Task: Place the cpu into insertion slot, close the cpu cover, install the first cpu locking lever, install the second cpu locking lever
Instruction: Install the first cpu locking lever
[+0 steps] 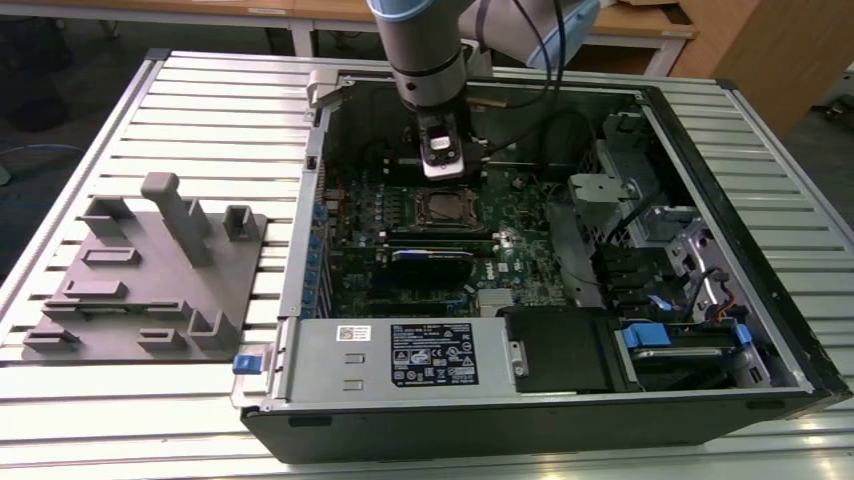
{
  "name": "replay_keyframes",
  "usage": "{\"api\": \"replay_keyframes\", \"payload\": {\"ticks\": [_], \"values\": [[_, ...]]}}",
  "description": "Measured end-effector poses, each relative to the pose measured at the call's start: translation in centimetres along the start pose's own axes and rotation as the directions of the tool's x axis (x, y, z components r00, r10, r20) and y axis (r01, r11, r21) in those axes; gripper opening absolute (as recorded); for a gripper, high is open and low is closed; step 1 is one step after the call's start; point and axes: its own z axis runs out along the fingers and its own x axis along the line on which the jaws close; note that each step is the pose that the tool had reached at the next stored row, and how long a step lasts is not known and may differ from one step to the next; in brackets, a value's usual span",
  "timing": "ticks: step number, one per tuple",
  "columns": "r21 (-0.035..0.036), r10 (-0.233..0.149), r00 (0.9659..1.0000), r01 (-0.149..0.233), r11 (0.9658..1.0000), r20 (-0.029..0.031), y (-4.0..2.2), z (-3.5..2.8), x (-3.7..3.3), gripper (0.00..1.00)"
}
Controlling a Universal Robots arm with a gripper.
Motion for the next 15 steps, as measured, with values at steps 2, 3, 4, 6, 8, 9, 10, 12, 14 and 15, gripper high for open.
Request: {"api": "replay_keyframes", "payload": {"ticks": [2, 3, 4, 6, 8, 9, 10, 12, 14, 15], "values": [[-0.0001, 0.0, 1.0, 0.0, 1.0, 0.0001, 0.04, -0.1, -0.01, 0.11], [0.0002, 0.0, 1.0, 0.0, 1.0, 0.001, 0.05, -0.1, 0.0, 0.11], [-0.0009, -0.001, 1.0, 0.001, 1.0, 0.0037, 0.07, -0.1, 0.01, 0.11], [-0.006, -0.002, 0.9999, 0.002, 1.0, 0.0124, 0.12, -0.06, 0.05, 0.11], [-0.0088, -0.003, 0.9998, 0.003, 1.0, 0.0179, 0.19, -0.05, 0.11, 0.11], [-0.0091, -0.003, 0.9998, 0.003, 1.0, 0.0184, 0.19, -0.05, 0.13, 0.11], [-0.0094, -0.003, 0.9998, 0.003, 1.0, 0.0188, 0.19, -0.04, 0.16, 0.11], [-0.01, -0.003, 0.9998, 0.003, 0.9999, 0.0195, 0.15, 0.01, 0.28, 0.11], [-0.0097, -0.003, 0.9998, 0.003, 0.9999, 0.0199, 0.14, 0.09, 0.41, 0.11], [-0.0096, -0.003, 0.9998, 0.003, 0.9999, 0.02, 0.15, 0.12, 0.46, 0.11]]}}
